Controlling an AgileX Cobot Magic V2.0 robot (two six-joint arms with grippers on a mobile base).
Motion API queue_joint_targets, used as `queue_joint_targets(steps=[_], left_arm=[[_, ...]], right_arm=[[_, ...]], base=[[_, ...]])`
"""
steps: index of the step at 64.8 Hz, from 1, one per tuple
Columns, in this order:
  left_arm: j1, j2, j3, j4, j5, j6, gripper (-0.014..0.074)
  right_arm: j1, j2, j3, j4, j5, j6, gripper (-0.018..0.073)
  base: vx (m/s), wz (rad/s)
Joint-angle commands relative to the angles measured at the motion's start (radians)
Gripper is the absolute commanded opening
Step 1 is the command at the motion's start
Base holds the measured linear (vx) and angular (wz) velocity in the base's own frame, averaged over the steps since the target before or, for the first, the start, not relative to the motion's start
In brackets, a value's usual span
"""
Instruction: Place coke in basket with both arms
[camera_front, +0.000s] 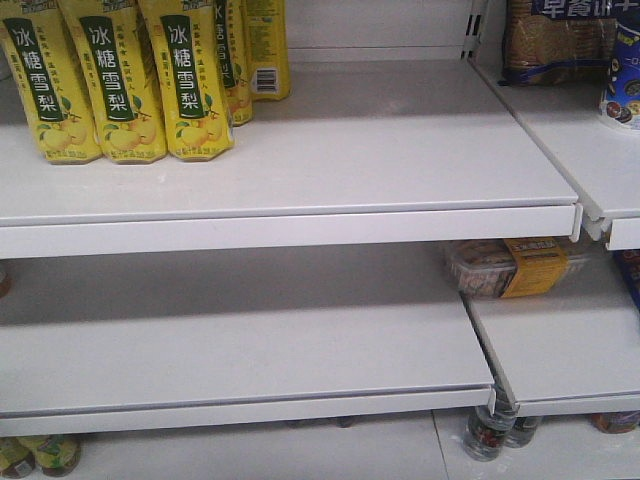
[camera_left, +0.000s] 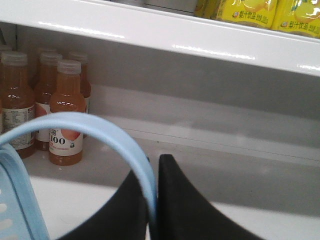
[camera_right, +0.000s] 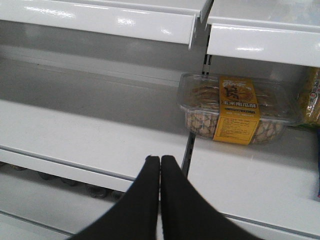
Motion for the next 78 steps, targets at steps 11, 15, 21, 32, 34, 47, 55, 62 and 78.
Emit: queue_joint_targets(steps=[11,15,21,32,34,47,55,62,78], left_arm=[[-0.002,-0.022,0.009,0.038,-0.155,0.037,-0.0006],[-0.002,-0.021,0.009,0.038,-0.155,0.037,-0.0006],[-0.002,-0.021,0.009,0.038,-0.155,0.037,-0.0006],[-0.002,-0.021,0.009,0.038,-0.155,0.037,-0.0006],[-0.002,-0.021,0.009,0.038,-0.155,0.037,-0.0006],[-0.002,-0.021,0.009,0.038,-0.155,0.037,-0.0006],[-0.002,-0.021,0.009,0.038,-0.155,0.037,-0.0006],[-0.002,-0.021,0.009,0.038,-0.155,0.037,-0.0006],[-0.002,-0.021,0.009,0.038,-0.155,0.037,-0.0006]], right_arm=[[-0.003,0.015,-0.022,-0.046,-0.060,-0.001,-0.0005],[-0.003,0.015,-0.022,-0.046,-0.060,-0.001,-0.0005],[-0.003,0.015,-0.022,-0.046,-0.060,-0.001,-0.0005],[-0.003,0.015,-0.022,-0.046,-0.060,-0.001,-0.0005],[-0.003,0.015,-0.022,-0.046,-0.061,-0.001,-0.0005],[-0.003,0.015,-0.022,-0.046,-0.061,-0.001,-0.0005],[-0.003,0.015,-0.022,-0.046,-0.063,-0.001,-0.0005],[-0.003,0.015,-0.022,-0.046,-0.063,-0.001,-0.0005],[-0.003,0.016,-0.022,-0.042,-0.064,-0.001,-0.0005]], base=[[0.00,0.00],[0.00,0.00],[0.00,0.00],[0.00,0.00],[0.00,0.00],[0.00,0.00],[0.00,0.00],[0.00,0.00],[0.00,0.00]])
